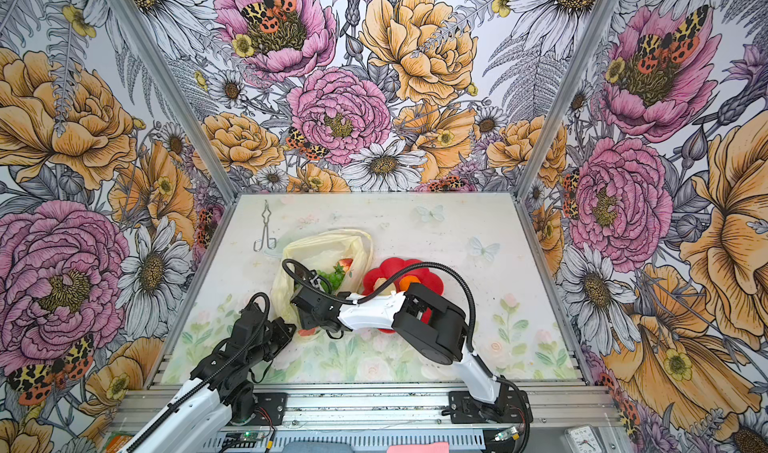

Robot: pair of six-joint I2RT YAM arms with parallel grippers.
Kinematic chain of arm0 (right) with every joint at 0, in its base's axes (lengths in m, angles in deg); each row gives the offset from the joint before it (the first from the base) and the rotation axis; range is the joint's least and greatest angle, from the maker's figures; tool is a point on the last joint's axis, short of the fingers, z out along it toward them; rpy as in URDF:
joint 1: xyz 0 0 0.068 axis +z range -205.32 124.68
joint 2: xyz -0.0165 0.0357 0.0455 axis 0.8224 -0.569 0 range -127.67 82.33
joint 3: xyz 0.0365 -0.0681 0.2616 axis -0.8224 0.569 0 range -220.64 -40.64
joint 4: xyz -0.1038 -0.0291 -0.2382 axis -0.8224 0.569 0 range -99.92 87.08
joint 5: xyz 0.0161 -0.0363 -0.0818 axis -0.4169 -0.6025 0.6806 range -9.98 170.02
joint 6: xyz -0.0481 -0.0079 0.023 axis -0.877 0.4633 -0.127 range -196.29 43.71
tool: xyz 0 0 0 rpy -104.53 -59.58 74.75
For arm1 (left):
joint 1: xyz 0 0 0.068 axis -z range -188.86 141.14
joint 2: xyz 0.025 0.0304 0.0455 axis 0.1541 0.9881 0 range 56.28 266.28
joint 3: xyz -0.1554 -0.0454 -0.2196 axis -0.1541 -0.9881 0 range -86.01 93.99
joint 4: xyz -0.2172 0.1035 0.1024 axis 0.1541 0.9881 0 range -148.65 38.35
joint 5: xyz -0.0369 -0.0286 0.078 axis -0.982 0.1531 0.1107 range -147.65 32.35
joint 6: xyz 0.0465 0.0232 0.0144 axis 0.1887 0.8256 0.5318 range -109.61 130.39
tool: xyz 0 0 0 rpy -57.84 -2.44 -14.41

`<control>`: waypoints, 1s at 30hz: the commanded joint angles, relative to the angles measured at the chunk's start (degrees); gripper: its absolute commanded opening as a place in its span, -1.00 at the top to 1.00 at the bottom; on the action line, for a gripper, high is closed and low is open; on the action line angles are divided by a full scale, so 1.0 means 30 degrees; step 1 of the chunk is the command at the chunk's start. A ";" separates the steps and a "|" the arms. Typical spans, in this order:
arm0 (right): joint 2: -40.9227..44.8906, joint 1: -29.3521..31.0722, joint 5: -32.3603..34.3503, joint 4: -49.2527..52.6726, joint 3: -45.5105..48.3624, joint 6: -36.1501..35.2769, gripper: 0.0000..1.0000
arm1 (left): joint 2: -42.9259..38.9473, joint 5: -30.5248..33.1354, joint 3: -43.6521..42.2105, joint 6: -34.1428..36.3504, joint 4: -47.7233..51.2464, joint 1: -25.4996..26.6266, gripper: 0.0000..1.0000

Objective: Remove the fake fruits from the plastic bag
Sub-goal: 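Grasp the green custard apple in the bag with the right gripper, then lift the green custard apple out and carry it over the red plate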

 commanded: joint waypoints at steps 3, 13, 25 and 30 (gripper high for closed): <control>0.1918 0.0198 0.0213 -0.0045 -0.0130 -0.0764 -0.21 | -0.0407 0.0179 -0.0515 0.0215 0.0597 -0.0411 0.95; 0.3850 0.0287 0.0219 -0.0057 0.0496 -0.1268 -0.20 | -0.0526 -0.0285 -0.0285 0.0645 0.0849 -0.1197 0.95; 0.7132 0.0284 0.0733 0.0004 0.2350 -0.1879 -0.18 | -0.0467 -0.0477 -0.0178 0.0878 0.0828 -0.1560 0.95; 0.8670 0.0254 0.1211 0.0135 0.3489 -0.1928 -0.16 | -0.0467 -0.0504 -0.0202 0.0906 0.0828 -0.1600 0.94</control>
